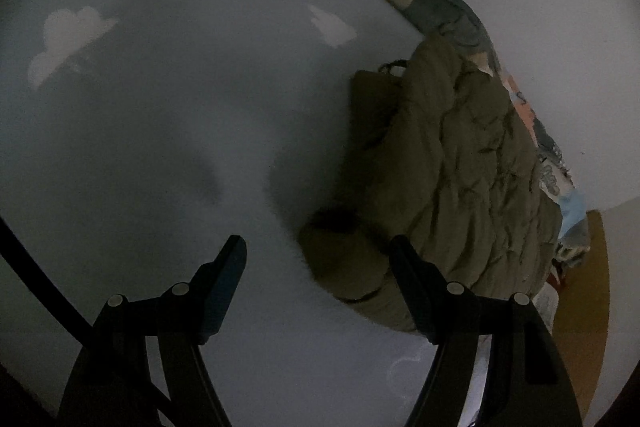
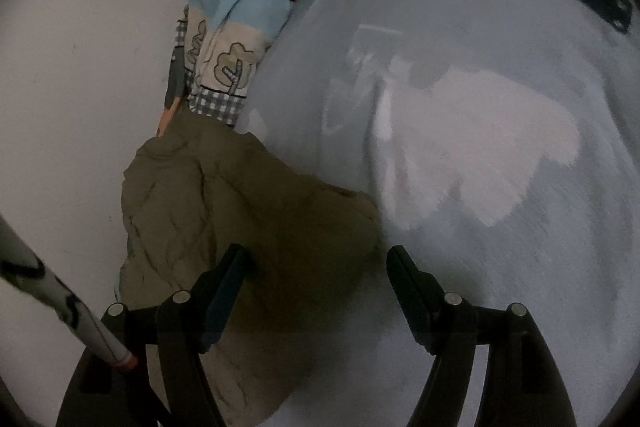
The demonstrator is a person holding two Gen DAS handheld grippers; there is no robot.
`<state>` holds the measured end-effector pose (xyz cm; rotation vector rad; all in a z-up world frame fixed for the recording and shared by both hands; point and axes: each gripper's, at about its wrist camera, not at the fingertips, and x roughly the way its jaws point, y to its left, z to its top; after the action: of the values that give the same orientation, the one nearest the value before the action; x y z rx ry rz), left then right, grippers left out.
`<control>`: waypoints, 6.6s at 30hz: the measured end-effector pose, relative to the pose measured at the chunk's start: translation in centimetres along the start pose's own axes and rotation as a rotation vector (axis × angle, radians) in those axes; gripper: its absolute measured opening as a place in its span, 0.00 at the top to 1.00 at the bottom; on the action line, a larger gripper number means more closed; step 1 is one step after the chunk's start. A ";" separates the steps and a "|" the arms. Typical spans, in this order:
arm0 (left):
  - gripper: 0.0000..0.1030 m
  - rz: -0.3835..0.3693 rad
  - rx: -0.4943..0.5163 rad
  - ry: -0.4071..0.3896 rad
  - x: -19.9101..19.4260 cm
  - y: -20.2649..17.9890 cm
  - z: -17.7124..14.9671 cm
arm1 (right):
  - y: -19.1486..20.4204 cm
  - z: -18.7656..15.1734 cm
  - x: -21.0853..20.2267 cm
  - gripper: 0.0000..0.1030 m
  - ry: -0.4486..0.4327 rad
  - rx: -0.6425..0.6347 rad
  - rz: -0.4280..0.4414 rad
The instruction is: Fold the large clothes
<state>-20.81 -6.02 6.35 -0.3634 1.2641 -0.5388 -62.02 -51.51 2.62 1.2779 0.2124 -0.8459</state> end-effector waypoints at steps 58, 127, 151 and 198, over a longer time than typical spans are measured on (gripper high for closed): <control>0.37 0.332 0.835 -0.374 -0.8 -13.1 -3.3 | 17.1 -14.4 -5.1 0.63 -0.101 -0.654 -0.256; 0.25 -0.182 -0.084 0.223 4.6 0.8 5.2 | -0.6 -7.3 -6.8 0.16 0.092 0.187 -0.024; 0.60 0.086 0.510 -0.197 -4.1 -8.4 0.0 | 13.4 -11.4 -10.3 0.71 -0.159 -0.651 -0.279; 0.48 0.104 0.813 -0.071 -2.3 -12.0 -8.5 | 16.0 -18.9 -12.7 0.64 -0.056 -0.776 -0.207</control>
<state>-31.59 -14.24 12.36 0.3603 0.8955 -0.8860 -54.56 -28.32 16.06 0.5088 0.5728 -0.8517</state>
